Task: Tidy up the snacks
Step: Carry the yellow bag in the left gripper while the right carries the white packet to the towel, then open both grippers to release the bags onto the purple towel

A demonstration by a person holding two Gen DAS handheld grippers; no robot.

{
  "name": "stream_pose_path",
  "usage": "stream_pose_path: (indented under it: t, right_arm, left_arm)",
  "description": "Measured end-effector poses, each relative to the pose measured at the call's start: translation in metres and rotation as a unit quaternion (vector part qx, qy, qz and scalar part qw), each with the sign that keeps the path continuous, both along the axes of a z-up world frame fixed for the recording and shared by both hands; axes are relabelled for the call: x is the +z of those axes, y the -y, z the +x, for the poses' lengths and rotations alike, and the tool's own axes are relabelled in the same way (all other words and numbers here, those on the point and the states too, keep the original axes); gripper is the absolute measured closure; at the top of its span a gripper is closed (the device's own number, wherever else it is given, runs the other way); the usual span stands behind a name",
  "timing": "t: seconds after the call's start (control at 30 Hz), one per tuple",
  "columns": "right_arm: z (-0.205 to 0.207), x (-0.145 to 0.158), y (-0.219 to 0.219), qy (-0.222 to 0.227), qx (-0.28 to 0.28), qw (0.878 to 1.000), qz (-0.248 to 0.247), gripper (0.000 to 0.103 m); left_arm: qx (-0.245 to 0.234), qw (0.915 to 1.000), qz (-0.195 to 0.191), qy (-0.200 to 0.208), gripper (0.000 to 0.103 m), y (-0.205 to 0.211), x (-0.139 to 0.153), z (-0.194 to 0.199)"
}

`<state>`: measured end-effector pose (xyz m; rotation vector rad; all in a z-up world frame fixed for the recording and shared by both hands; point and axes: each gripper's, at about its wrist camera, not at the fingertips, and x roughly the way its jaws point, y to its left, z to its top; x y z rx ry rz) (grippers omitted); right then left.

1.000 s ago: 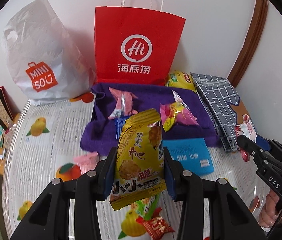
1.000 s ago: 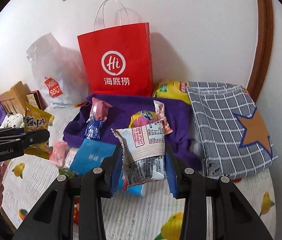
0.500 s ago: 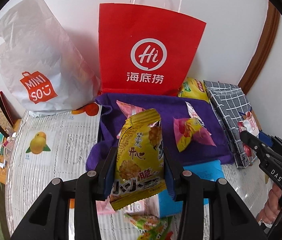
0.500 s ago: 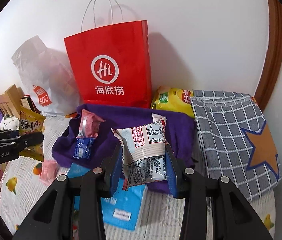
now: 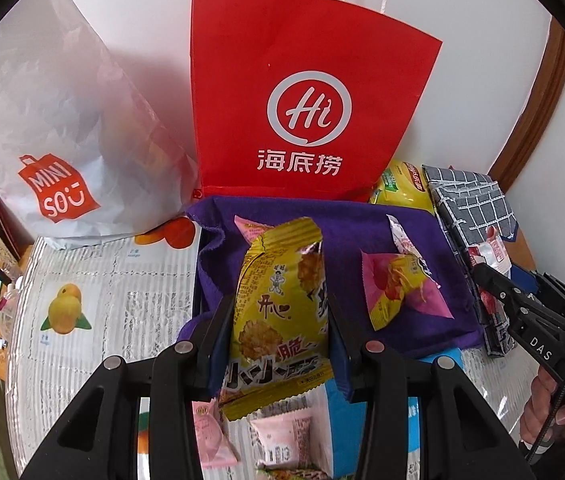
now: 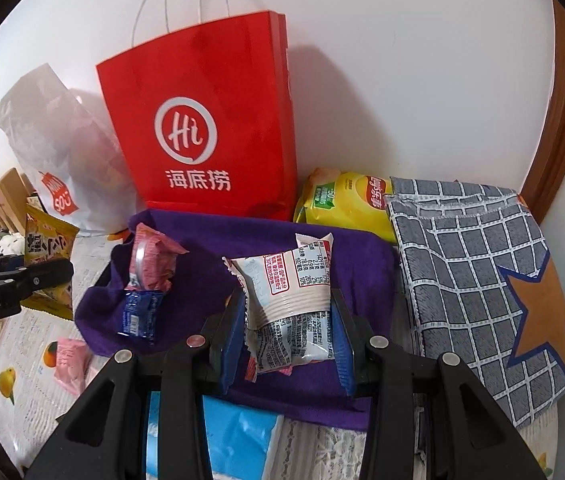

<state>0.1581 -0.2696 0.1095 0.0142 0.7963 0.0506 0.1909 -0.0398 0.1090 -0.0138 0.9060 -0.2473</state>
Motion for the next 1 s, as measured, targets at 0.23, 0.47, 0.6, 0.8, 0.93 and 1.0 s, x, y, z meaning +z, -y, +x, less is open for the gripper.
stream_pose_path:
  t: [0.23,0.47,0.6,0.8,0.93,1.0]
  right_arm:
    - [0.012,-0.016,0.005,-0.014,-0.006,1.0,-0.001,0.063]
    - [0.023,-0.032,0.011,-0.028,-0.011,1.0,0.001,0.063]
    - [0.027,-0.039,0.012,-0.034,-0.007,0.999,0.004,0.063]
    - [0.033,-0.046,0.013,-0.042,-0.002,0.999,0.007,0.063]
    - [0.037,-0.051,0.015,-0.05,-0.001,0.999,0.01,0.063]
    - [0.038,-0.053,0.015,-0.054,0.001,0.999,0.008,0.063]
  left_arm:
    - [-0.004,0.9999,-0.001,-0.012,0.063,0.007,-0.015,0.013]
    - [-0.012,0.9996,0.003,-0.024,0.063,0.016,-0.029,0.024]
    - [-0.016,0.9993,0.007,-0.033,0.063,0.022,-0.036,0.029]
    - [-0.02,0.9988,0.01,-0.044,0.063,0.027,-0.046,0.034]
    - [-0.022,0.9983,0.012,-0.053,0.063,0.03,-0.053,0.038]
    - [-0.022,0.9979,0.011,-0.059,0.063,0.032,-0.057,0.04]
